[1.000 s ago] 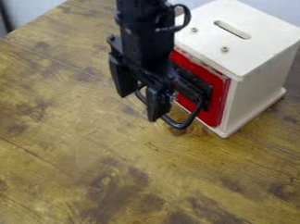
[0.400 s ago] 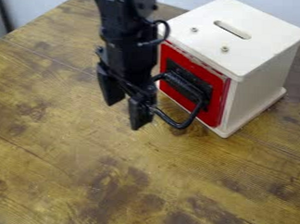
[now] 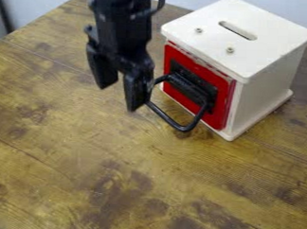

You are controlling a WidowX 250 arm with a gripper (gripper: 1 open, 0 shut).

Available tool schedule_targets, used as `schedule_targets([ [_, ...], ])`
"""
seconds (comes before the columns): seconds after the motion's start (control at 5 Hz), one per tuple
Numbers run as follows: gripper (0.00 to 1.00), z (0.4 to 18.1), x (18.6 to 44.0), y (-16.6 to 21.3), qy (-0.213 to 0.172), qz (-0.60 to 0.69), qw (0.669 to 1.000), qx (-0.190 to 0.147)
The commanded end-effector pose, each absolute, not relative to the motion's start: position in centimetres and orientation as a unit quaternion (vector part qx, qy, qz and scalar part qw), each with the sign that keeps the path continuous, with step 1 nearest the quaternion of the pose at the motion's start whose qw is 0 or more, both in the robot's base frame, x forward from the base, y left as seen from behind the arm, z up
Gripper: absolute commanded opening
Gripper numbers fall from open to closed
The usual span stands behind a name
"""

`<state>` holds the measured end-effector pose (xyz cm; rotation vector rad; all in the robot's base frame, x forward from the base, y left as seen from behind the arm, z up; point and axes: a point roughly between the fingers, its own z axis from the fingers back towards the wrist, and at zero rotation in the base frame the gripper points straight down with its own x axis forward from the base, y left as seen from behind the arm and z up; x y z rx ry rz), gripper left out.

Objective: Close the drawer

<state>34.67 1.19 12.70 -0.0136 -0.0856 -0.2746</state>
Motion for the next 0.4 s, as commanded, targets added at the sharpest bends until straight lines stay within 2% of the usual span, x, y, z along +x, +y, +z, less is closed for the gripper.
schedule_targets([
  [0.0,1.0,16.5,35.12,0.67,-0.099,-0.136,0.986,0.007],
  [0.2,1.0,15.96,34.22,0.57,-0.107,-0.131,0.986,0.008],
])
